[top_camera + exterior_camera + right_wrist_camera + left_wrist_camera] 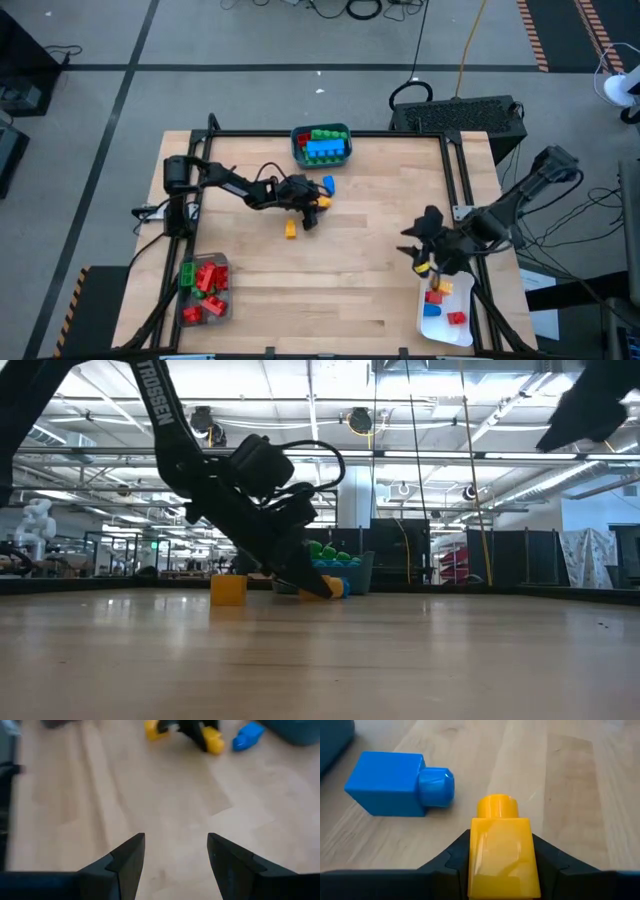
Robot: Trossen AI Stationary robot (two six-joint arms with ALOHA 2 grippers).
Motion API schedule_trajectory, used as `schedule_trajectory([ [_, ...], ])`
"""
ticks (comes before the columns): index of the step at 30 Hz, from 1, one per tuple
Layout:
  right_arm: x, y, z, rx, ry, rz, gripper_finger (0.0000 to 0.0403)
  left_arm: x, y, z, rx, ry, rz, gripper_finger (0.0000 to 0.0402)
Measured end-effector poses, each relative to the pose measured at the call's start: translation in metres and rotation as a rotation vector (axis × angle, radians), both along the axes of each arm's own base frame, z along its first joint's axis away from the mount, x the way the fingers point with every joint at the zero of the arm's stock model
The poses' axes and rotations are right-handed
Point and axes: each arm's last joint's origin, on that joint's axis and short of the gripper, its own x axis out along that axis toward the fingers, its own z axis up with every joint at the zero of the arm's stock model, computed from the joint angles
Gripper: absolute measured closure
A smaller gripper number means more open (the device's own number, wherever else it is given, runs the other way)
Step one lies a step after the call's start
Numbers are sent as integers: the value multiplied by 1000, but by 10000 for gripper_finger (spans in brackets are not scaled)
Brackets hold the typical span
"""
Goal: Sort blocks by size
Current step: Put the yellow game piece into the white container
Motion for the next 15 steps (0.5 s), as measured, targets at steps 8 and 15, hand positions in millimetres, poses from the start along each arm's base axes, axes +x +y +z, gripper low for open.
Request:
schedule_trajectory([
  [8, 43, -14, -21, -200, 83, -1, 202, 14, -29, 8, 27, -45, -221, 256],
  [15, 92, -22, -46, -325, 73, 68, 195, 26, -55, 19, 55, -92, -315, 216],
])
